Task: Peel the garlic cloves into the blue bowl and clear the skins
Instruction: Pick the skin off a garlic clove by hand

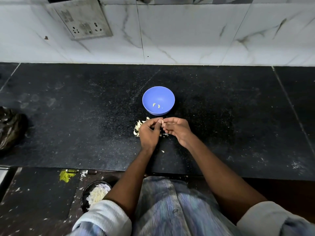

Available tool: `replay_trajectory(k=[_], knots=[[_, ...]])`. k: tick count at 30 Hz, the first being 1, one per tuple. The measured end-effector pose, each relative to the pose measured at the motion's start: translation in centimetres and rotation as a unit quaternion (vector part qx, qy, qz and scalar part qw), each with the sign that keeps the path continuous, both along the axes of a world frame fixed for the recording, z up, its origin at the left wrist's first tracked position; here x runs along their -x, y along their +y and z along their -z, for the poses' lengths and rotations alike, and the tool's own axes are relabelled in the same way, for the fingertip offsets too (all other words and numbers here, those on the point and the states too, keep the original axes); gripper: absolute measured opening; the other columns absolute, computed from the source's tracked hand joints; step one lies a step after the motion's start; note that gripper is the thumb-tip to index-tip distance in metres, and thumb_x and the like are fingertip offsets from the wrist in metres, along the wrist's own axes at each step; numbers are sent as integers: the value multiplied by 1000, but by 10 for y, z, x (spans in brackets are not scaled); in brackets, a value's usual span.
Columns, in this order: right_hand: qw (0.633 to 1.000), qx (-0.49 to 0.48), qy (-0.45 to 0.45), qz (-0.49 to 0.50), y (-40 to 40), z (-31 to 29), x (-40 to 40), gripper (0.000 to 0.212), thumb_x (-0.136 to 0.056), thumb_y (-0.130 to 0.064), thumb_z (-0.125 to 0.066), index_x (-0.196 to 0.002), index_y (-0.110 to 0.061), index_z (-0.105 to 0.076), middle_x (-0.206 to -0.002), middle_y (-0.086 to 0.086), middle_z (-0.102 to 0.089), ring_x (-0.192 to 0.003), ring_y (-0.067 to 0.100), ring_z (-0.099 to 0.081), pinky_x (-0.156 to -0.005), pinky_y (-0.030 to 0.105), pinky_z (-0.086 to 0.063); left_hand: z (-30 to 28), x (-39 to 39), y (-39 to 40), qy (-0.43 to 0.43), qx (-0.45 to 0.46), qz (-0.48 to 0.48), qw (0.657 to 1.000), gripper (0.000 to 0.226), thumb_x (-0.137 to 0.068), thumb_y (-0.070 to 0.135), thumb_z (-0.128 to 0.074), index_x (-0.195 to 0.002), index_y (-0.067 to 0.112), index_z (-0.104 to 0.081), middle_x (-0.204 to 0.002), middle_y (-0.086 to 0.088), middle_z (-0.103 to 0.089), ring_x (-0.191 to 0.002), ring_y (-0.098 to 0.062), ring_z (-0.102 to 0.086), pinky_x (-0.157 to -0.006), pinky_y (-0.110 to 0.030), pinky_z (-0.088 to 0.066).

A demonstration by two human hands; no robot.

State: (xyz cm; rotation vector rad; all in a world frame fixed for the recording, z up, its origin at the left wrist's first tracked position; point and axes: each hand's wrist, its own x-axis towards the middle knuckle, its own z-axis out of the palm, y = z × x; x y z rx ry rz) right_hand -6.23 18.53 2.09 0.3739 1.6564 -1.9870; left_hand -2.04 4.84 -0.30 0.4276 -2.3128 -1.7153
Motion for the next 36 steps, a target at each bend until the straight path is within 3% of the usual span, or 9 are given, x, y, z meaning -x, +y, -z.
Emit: replay_trajectory(k=[3,7,12,14,16,20,25,31,36], knots=[[1000,-3,0,-12,-5,4,-3,18,-87,3,-75,-104,-3,-72,-84,12,-75,-71,19,-66,-71,29,-57,-2,0,-3,-8,-14,-17,1000,9,-93,12,-77,-99,13,-84,-89,5,-81,-82,-13,-78,-78,-38,-65],[1000,-2,5,13,-7,5,-5,20,-84,3,-76,-103,1,-71,-88,18,-75,-79,25,-69,-80,35,-59,-5,-1,-5,-26,-80,-53,995,6,-91,6,-80,-94,9,-84,-83,2,-81,-73,-8,-76,-71,-23,-60],[999,-14,24,28,-8,1,-3,22,-85,6,-73,-106,9,-67,-96,26,-76,-81,26,-74,-81,32,-62,5,-2,-12,-59,-86,-33,994,22,-101,22,-71,-86,10,-82,-79,0,-80,-71,-12,-72,-68,-28,-59],[999,-23,32,23,-9,1,-2,18,-86,6,-73,-103,7,-68,-96,26,-75,-82,27,-73,-82,33,-62,3,0,-15,-57,-77,-31,995,16,-98,19,-75,-86,11,-82,-79,1,-80,-69,-9,-71,-69,-27,-58],[998,-38,44,8,-10,1,0,17,-86,7,-73,-102,4,-68,-94,24,-75,-81,27,-72,-80,32,-61,-1,3,-17,-58,-86,-19,994,3,-93,11,-79,-91,11,-82,-82,0,-80,-70,-8,-72,-71,-27,-59],[996,-64,69,-13,-9,4,3,16,-85,5,-75,-100,1,-71,-94,26,-75,-78,24,-70,-72,29,-60,0,9,-21,-69,-78,21,994,7,-92,8,-78,-93,12,-83,-85,2,-81,-75,-13,-76,-74,-28,-62],[989,-103,108,10,-9,10,4,15,-86,4,-76,-100,5,-71,-91,26,-75,-72,23,-72,-64,25,-58,-2,18,-19,-82,-81,21,993,7,-93,9,-77,-94,10,-84,-82,4,-81,-70,-4,-73,-66,-17,-55],[982,-116,148,10,1,17,-8,13,-86,7,-75,-99,4,-74,-90,19,-77,-80,20,-76,-76,27,-62,1,1,-1,-149,-225,-21,963,10,-92,1,-72,-90,3,-82,-82,-12,-80,-69,-14,-69,-70,-25,-59],[977,-128,171,-9,2,17,-4,15,-87,3,-75,-101,-2,-78,-88,11,-79,-85,24,-78,-85,33,-63,4,-2,-5,-158,-240,-15,958,9,-93,3,-74,-90,2,-82,-85,-17,-80,-70,-16,-66,-72,-28,-58]])
